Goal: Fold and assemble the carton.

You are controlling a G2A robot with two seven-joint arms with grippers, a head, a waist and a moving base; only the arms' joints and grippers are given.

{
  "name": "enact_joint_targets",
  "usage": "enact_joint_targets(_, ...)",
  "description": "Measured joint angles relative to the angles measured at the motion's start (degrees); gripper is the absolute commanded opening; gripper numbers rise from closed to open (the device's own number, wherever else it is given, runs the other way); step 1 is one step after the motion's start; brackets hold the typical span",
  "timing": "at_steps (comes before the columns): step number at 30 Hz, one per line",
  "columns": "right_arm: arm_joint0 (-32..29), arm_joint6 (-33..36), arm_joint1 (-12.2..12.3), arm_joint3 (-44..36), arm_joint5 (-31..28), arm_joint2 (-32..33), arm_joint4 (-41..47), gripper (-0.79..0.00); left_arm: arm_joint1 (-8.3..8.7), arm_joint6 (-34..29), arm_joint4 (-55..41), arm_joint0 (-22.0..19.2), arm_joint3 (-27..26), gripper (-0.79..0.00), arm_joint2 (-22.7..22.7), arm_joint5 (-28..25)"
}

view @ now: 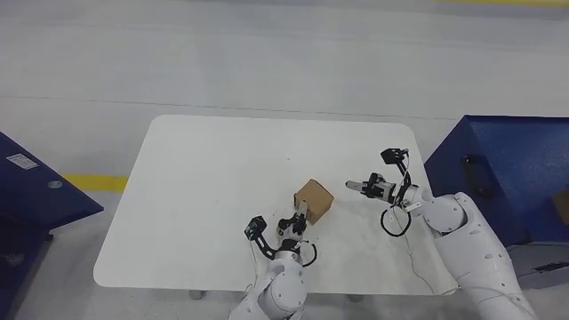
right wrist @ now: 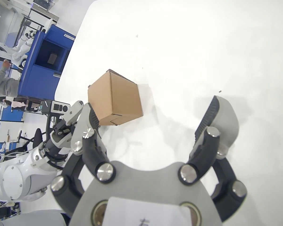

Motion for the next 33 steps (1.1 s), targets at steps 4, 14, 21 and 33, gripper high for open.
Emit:
enact_joint_targets(4,0.26,-0.59,-0.03,0.23,0.32,0.15,0.26,0.0,1.96,4.4,8.92,6.83,-9.8,0.0,-2.95,3.59)
enact_joint_targets(14,0.26,-0.58,-0.02,0.21,0.33,0.14,0.22,0.0,1.3,12.7,34.43,9.32,-20.34,-0.785,3.76,24.27)
enact_joint_targets(21,0.26,-0.58,-0.02,0.21,0.33,0.14,0.22,0.0,-0.56,14.51,38.96,6.63,-16.64,-0.785,6.99,30.78)
enact_joint_targets(33,0.26,-0.58,-0.02,0.21,0.33,0.14,0.22,0.0,-0.5,13.57,39.45,6.54,-17.11,-0.785,7.22,29.68)
